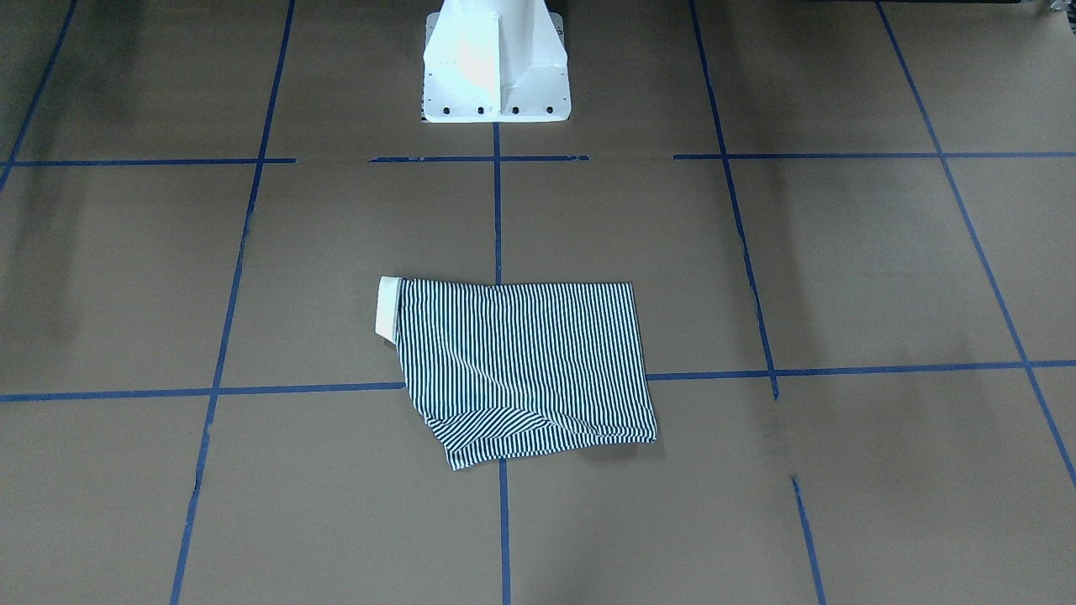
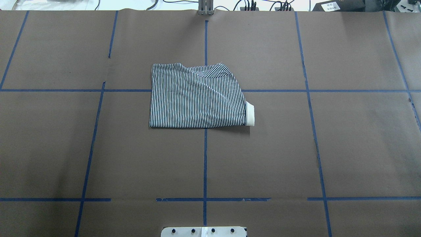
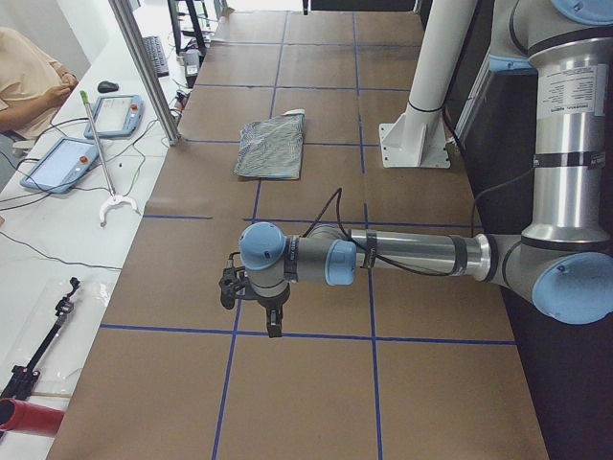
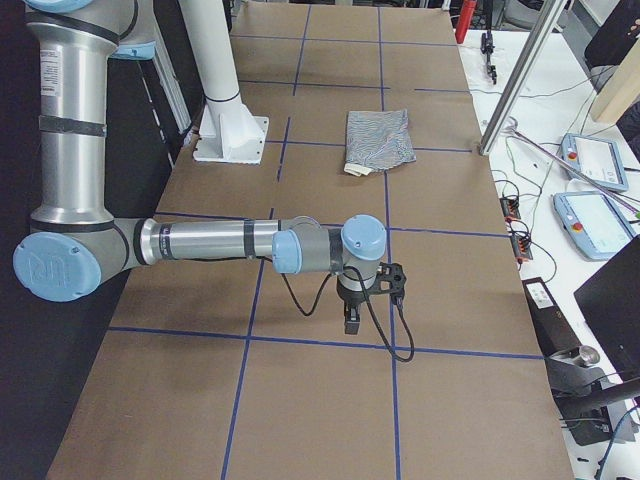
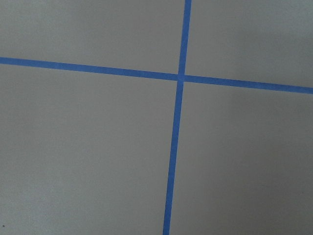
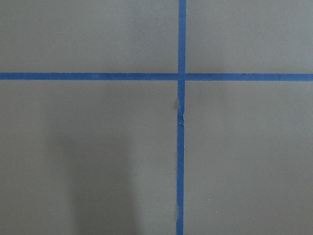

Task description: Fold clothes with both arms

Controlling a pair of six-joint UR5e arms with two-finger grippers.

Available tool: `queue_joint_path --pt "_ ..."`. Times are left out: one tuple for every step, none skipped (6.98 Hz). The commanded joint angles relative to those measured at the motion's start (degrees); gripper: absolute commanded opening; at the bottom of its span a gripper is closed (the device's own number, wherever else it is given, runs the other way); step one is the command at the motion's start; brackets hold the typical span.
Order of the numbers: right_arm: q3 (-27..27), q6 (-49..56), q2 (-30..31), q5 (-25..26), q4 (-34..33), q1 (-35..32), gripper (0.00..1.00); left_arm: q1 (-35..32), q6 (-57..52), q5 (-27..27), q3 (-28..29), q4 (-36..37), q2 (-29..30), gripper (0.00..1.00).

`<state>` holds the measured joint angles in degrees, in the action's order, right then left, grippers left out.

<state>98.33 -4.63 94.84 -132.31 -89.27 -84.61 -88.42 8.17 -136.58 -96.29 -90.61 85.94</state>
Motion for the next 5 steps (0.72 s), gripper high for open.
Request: queue_joint_path --pt "-0.15 8.73 0.26 2.57 -0.11 0.06 1.00 0.00 0.00 0.00 0.13 0.00 0.01 1.00" --pt "-0.07 8.94 0.26 2.58 -0.02 0.06 1.00 0.00 0.00 0.00 0.13 -0.09 0.10 1.00" --pt "0.02 9.11 0.43 1.80 -0.02 -0.02 1.00 0.00 0.18 0.00 -0.39 0.09 0.19 1.00" --pt "0.54 9.20 1.21 1.44 0.07 -0.02 1.00 0.00 0.26 0.09 -0.57 0.70 1.41 1.00" --pt "0.55 9.20 1.31 1.26 0.07 -0.03 1.00 0.00 0.27 -0.09 -0.57 0.88 1.59 1.00"
